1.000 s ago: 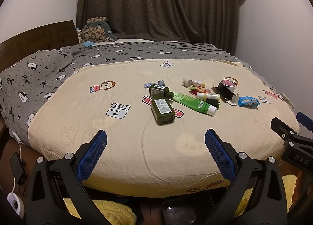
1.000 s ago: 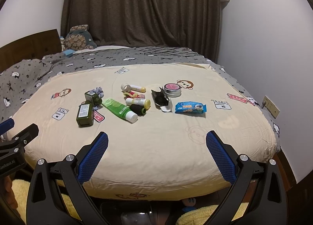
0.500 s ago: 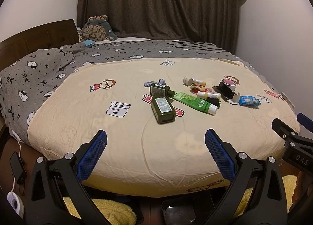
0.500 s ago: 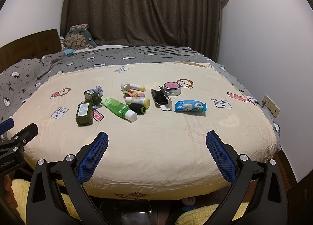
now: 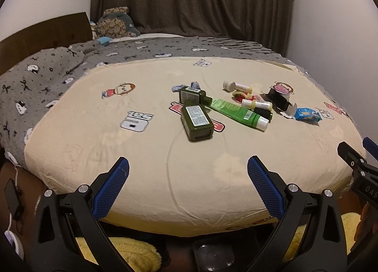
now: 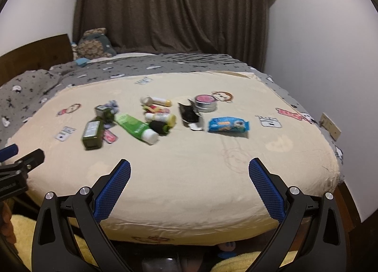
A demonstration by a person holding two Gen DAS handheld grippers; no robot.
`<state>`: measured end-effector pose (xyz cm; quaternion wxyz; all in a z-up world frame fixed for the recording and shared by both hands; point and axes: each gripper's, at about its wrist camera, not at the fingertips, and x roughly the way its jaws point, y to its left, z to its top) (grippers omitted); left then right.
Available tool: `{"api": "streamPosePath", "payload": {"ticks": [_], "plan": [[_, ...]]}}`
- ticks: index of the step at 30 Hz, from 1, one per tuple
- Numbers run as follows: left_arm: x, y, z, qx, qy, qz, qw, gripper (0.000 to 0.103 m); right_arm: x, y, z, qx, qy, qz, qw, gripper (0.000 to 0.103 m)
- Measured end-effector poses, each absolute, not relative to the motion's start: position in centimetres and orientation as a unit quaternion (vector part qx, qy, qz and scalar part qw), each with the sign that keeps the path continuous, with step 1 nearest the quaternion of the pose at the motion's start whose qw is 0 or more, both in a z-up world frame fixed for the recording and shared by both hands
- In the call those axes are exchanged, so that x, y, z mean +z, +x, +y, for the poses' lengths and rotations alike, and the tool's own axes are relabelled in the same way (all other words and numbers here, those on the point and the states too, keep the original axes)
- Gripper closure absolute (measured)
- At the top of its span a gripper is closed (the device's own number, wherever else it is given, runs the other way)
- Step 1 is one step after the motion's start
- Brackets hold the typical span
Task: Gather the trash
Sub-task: 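Grasp green lotion bottle with left tool while right tool grasps green tube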
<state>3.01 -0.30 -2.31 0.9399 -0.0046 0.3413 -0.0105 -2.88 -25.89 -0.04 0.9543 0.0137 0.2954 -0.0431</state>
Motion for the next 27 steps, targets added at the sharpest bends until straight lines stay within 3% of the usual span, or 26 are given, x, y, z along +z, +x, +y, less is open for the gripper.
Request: {"api": "streamPosePath", "payload": {"ticks": [17, 21, 27], "plan": [[-7.8, 14.6, -1.1, -0.007, -0.025, 0.406, 0.913, 0.010, -5.3, 4.8, -27.0, -0.019, 0.038, 0.368, 0.929, 0.003], [-8.9, 17.1, -1.3, 0.009, -0.022, 0.412, 0.911, 0.018, -6.0, 6.6, -26.3, 0.006, 0.039, 0.366, 0.930, 0.003], [-10.6, 20.1, -1.8, 0.003, -0.023, 0.431, 0.902, 0.043, -7.5, 9.7, -24.0, 0.063, 0.032, 0.380, 0.922, 0.007]]}}
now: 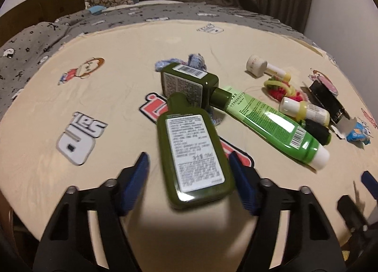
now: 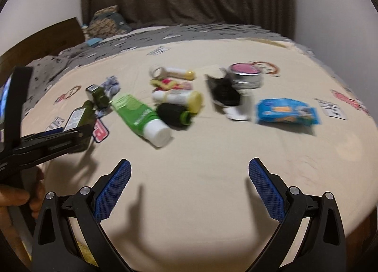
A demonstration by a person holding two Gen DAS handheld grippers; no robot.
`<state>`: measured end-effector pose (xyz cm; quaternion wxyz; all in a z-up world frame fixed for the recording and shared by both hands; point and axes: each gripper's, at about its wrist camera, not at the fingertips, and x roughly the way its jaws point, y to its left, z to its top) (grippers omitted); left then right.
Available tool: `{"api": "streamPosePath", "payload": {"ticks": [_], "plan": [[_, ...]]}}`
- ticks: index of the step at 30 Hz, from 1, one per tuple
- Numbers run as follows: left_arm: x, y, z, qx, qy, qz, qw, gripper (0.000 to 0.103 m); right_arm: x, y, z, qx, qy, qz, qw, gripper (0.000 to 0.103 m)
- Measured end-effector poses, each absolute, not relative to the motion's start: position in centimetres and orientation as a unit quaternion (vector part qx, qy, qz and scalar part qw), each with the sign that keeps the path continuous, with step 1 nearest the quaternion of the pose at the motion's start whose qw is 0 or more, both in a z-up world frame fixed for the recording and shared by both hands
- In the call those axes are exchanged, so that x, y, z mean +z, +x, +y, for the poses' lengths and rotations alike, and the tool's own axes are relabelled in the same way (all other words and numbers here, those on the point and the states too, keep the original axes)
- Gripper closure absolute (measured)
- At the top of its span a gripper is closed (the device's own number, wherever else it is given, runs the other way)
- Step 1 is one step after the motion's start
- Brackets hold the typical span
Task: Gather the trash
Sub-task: 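Grasp green lotion bottle with left tool while right tool grasps green tube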
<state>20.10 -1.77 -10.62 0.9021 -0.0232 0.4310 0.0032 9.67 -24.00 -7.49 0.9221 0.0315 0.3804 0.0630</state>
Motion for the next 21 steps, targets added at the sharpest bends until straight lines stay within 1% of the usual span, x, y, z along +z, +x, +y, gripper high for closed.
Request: {"api": "streamPosePath", "payload": {"ticks": [2, 6, 11, 15, 18, 21], "plan": [[-10.8, 20.3, -2.0, 0.000, -0.011, 0.426, 0.904, 0.045, -8.1, 10.7, -23.4, 0.082, 0.030, 0.391, 0.916, 0.008], [-10.8, 20.2, -1.2, -0.011, -0.010, 0.421, 0.907, 0.046, -8.7, 12.4, -22.1, 0.105, 0.016, 0.401, 0.910, 0.019], [-10.7, 19.9, 0.5, -0.005, -0.003, 0.420, 0.908, 0.046, -9.3, 14.7, -21.1, 0.117, -0.003, 0.408, 0.905, 0.020], [-10.6, 19.9, 1.6, -0.003, 0.000, 0.422, 0.906, 0.046, -8.9, 15.6, -19.8, 0.156, -0.013, 0.420, 0.894, 0.031], [-10.5, 20.0, 3.3, 0.008, -0.007, 0.423, 0.906, 0.046, -8.9, 15.9, -18.0, 0.193, -0.032, 0.431, 0.881, 0.032], [-10.5, 20.2, 4.5, 0.012, -0.015, 0.423, 0.906, 0.046, -9.1, 17.0, -16.4, 0.195, -0.048, 0.435, 0.878, 0.032]]}}
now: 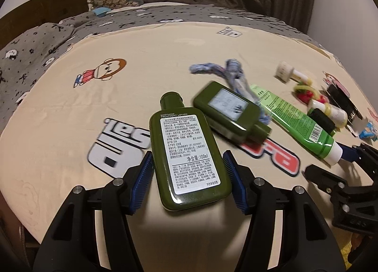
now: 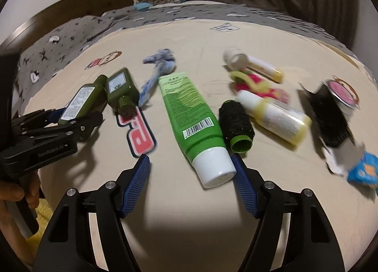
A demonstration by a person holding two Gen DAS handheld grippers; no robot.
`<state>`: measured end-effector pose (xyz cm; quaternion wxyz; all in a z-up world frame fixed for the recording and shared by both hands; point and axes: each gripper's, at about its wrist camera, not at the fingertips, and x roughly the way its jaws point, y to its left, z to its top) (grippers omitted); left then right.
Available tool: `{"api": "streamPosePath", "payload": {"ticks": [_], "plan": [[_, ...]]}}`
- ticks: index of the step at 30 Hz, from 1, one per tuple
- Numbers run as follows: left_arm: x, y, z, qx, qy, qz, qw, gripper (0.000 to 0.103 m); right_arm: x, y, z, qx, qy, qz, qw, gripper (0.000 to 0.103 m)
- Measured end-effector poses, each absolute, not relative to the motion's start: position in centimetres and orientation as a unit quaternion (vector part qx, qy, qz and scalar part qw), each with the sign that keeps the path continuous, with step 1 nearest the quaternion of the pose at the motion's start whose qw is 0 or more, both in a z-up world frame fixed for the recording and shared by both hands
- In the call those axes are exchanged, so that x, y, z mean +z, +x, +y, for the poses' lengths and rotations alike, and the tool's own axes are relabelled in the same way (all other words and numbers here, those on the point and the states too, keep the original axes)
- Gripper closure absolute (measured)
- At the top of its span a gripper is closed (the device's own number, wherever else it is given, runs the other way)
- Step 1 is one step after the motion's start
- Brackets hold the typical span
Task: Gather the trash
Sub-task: 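Grasp green lotion bottle with left tool while right tool grasps green tube, then lower both tools to the bin and open them, dropping the items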
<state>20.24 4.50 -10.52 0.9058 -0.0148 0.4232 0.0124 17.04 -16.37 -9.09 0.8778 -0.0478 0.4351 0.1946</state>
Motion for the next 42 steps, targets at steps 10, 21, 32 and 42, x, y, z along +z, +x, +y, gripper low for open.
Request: {"api": "streamPosePath", "payload": {"ticks": [10, 21, 32, 42], "plan": [[-10.5, 20.5, 5.5, -0.007, -0.029, 0.423, 0.906, 0.046, -9.4, 21.9, -13.6, 0.183, -0.050, 0.446, 0.875, 0.036], [-8.6, 16.7, 3.1, -0.046, -0.025, 0.413, 0.909, 0.048, -8.6, 15.7, -16.6, 0.154, -0.038, 0.433, 0.887, 0.062], [-7.4, 7.1, -0.6, -0.102, 0.002, 0.399, 0.911, 0.050, -4.8, 3.7, -20.9, 0.144, -0.025, 0.388, 0.910, 0.062], [-8.9, -0.4, -2.1, -0.139, 0.015, 0.416, 0.899, 0.052, -7.1, -3.6, -22.8, 0.140, -0.004, 0.407, 0.903, 0.062]]}}
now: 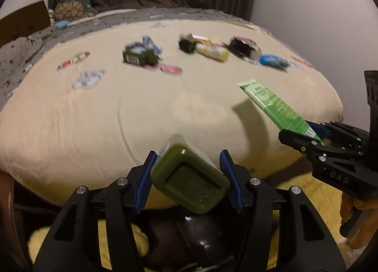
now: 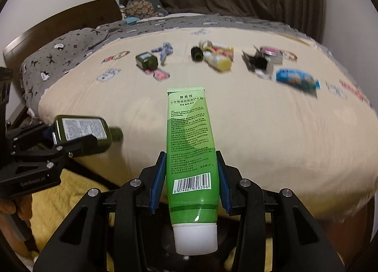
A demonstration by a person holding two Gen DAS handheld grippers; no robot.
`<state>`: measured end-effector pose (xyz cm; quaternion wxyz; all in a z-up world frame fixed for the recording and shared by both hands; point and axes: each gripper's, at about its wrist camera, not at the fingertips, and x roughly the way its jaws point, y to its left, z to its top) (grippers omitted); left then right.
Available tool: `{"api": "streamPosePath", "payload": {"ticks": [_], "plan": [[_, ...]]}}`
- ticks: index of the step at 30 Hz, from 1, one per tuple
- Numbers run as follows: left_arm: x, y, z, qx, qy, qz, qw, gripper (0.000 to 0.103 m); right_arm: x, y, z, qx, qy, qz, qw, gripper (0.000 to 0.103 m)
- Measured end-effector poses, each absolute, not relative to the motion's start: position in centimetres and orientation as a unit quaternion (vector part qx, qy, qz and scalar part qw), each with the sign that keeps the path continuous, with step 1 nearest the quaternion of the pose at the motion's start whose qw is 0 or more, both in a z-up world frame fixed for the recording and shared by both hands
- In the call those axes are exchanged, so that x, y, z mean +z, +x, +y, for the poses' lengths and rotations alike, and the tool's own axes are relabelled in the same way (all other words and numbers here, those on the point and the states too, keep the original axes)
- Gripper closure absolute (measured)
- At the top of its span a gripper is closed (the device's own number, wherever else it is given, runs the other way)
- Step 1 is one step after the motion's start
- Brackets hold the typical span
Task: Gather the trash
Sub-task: 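Lower both tools to the bin and open them, dropping the items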
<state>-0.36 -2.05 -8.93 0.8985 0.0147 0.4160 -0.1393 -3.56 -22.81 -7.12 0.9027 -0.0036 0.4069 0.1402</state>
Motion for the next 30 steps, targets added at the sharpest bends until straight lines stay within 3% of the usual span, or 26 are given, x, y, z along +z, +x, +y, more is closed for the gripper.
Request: {"api": "streamPosePath", "payload": {"ticks": [3, 6, 10, 11, 12, 30], "plan": [[-10.7, -1.6, -2.8, -0.154, 0.018, 0.440, 0.884, 0.055, -8.1, -4.8, -22.9, 0.138, -0.001, 0.416, 0.899, 0.062], [-12.5, -2.1, -3.5, -0.160, 0.022, 0.464, 0.871, 0.071, -9.5, -5.7, -22.9, 0.133, 0.001, 0.431, 0.892, 0.062], [-15.4, -2.5, -4.0, -0.166, 0.027, 0.500, 0.849, 0.073, -11.9, -6.3, -22.7, 0.131, -0.008, 0.462, 0.877, 0.064], [-16.1, -2.6, -4.2, -0.169, 0.031, 0.506, 0.845, 0.073, -12.9, -6.3, -22.6, 0.129, -0.014, 0.473, 0.872, 0.072], [-16.6, -2.6, -4.4, -0.173, 0.032, 0.513, 0.840, 0.073, -13.6, -6.2, -22.4, 0.127, -0.018, 0.481, 0.868, 0.092], [-25.3, -2.2, -6.0, -0.195, 0.046, 0.622, 0.757, 0.071, -20.6, -6.0, -20.4, 0.140, -0.024, 0.572, 0.808, 0.089]]}}
